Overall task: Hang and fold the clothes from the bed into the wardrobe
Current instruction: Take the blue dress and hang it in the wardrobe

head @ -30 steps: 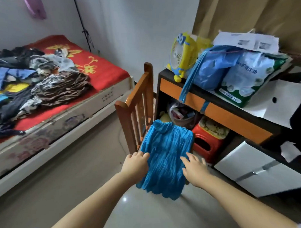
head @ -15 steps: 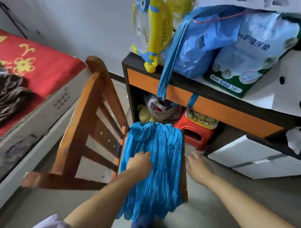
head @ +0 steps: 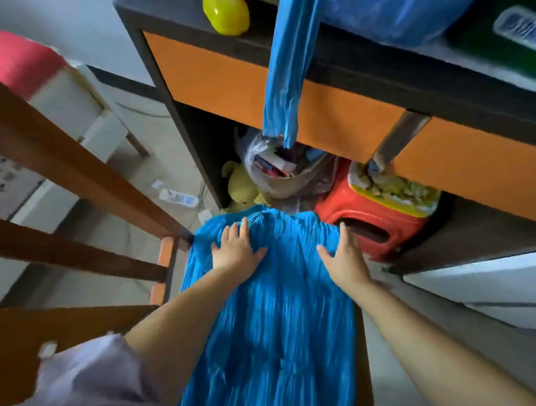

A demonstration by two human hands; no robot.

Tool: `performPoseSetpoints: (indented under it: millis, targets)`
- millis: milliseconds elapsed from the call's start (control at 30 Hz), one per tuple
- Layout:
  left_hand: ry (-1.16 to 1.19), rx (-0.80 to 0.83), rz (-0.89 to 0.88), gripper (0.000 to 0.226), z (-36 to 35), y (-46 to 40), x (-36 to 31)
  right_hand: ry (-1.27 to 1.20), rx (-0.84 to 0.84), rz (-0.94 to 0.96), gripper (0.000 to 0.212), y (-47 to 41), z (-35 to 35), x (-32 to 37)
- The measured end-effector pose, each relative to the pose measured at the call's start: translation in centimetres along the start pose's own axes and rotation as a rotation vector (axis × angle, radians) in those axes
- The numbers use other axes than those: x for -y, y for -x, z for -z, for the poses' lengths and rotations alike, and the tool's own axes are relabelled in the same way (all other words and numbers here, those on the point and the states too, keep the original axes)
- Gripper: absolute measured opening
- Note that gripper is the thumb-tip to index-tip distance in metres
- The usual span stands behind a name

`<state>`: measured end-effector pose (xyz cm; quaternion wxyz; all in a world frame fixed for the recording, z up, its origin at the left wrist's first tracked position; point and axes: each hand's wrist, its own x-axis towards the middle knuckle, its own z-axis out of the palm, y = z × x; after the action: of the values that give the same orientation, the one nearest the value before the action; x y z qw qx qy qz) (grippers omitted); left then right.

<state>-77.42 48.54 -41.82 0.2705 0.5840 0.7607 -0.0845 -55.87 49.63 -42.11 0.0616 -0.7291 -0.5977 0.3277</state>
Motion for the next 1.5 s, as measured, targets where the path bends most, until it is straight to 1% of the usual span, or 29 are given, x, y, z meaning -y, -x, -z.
performPoseSetpoints:
  millis: [33, 67, 100, 167, 200, 267, 333, 367, 433, 500, 533, 600, 667, 700, 733, 767, 800, 867, 933, 967, 1033, 1100, 1167, 1200, 1233, 1300, 1367, 1433, 1500]
  targets:
    - [0.028, 0.006, 0.028, 0.081, -0.7, -0.4, 0.0, -0.043, -0.018, -0.015, 0.082, -0.3, -0.7, 0.1]
    - [0.004, -0.001, 0.033, 0.077, -1.2, -0.4, -0.1, -0.045, -0.036, -0.011, 0.085, -0.4, -1.3, 0.2]
    - [-0.047, -0.007, 0.016, 0.068, -1.5, -0.2, -0.2, -0.021, -0.04, -0.012, 0.084, -0.2, -1.8, 0.4]
    - [-0.054, -0.002, -0.008, 0.045, -1.5, 0.7, -0.3, -0.004, 0.025, -0.072, 0.069, 0.6, -1.9, 1.3]
    - [-0.005, 0.006, -0.002, 0.041, -1.2, 1.5, -0.3, -0.032, 0.054, -0.093, 0.056, 1.1, -1.8, 1.7]
    - [0.138, -0.026, 0.011, 0.045, -0.5, 3.8, 0.1, -0.14, 0.058, -0.088, 0.032, 2.5, -0.8, 2.2]
    - [0.276, -0.088, 0.031, 0.046, 0.9, 6.9, 0.3, -0.238, 0.062, -0.071, 0.023, 4.5, 1.1, 3.0]
    - [0.317, -0.122, 0.047, 0.043, 1.8, 8.5, 0.4, -0.249, 0.063, -0.048, 0.021, 5.7, 2.4, 3.5]
    - [0.367, -0.14, 0.068, 0.037, 3.5, 11.5, 0.1, -0.239, 0.078, 0.02, 0.022, 7.7, 4.6, 4.4]
    - [0.438, -0.151, 0.073, 0.036, 6.3, 14.9, -0.2, -0.228, 0.151, 0.115, 0.023, 10.1, 7.5, 6.1]
    - [0.495, -0.14, 0.065, 0.036, 7.3, 15.7, -0.7, -0.234, 0.172, 0.15, 0.024, 10.1, 7.9, 6.4]
    - [0.739, -0.116, 0.098, 0.031, 11.3, 19.5, -1.4, -0.249, 0.206, 0.239, 0.028, 13.0, 11.1, 9.1]
    - [1.03, -0.01, 0.197, 0.028, 15.0, 23.3, -2.1, -0.312, 0.242, 0.286, 0.032, 16.1, 13.9, 11.6]
    - [1.173, 0.051, 0.229, 0.023, 16.2, 24.7, -2.1, -0.351, 0.27, 0.311, 0.034, 17.7, 15.2, 12.8]
    - [1.274, 0.068, 0.234, 0.015, 17.1, 26.0, -2.0, -0.381, 0.301, 0.343, 0.034, 19.3, 16.2, 13.9]
    - [1.347, 0.081, 0.238, 0.015, 18.3, 27.6, -1.7, -0.402, 0.33, 0.397, 0.033, 20.7, 17.0, 14.7]
    - [1.413, 0.082, 0.249, 0.024, 19.2, 28.8, -1.2, -0.403, 0.355, 0.441, 0.032, 22.2, 17.5, 15.2]
    - [1.58, 0.182, 0.34, 0.049, 20.8, 31.7, -0.1, -0.394, 0.402, 0.521, 0.033, 25.5, 18.5, 16.2]
    - [1.736, 0.298, 0.404, 0.047, 21.4, 34.7, 1.5, -0.389, 0.477, 0.588, 0.03, 28.7, 19.0, 16.6]
    - [1.81, 0.317, 0.425, 0.045, 21.1, 36.1, 2.5, -0.387, 0.527, 0.622, 0.026, 30.4, 19.1, 16.8]
    - [1.887, 0.356, 0.431, 0.039, 19.9, 39.1, 4.0, -0.367, 0.637, 0.651, 0.018, 33.8, 19.3, 16.9]
    - [1.836, 0.376, 0.392, 0.028, 18.1, 42.9, 4.8, -0.363, 0.7, 0.68, 0.012, 37.4, 19.2, 16.9]
    - [1.84, 0.37, 0.346, 0.028, 16.2, 46.7, 5.7, -0.365, 0.74, 0.711, 0.009, 41.5, 18.7, 17.0]
    - [1.852, 0.342, 0.323, 0.028, 15.3, 48.6, 6.3, -0.349, 0.747, 0.733, 0.009, 43.5, 18.2, 17.0]
    - [1.859, 0.281, 0.304, 0.025, 14.5, 50.4, 7.2, -0.322, 0.755, 0.755, 0.01, 45.4, 17.6, 16.9]
    - [1.908, 0.101, 0.275, 0.026, 13.8, 54.7, 9.5, -0.234, 0.774, 0.805, 0.016, 49.3, 16.7, 17.1]
    - [1.929, -0.095, 0.266, 0.025, 13.8, 59.3, 12.6, -0.091, 0.811, 0.881, 0.018, 53.1, 15.6, 17.4]
    - [2.024, -0.244, 0.231, 0.024, 14.5, 64.1, 15.9, 0.09, 0.822, 0.993, 0.031, 56.8, 14.3, 18.1]
    - [2.145, -0.331, 0.183, 0.017, 15.2, 68.5, 19.2, 0.262, 0.838, 1.103, 0.052, 60.2, 12.8, 19.0]
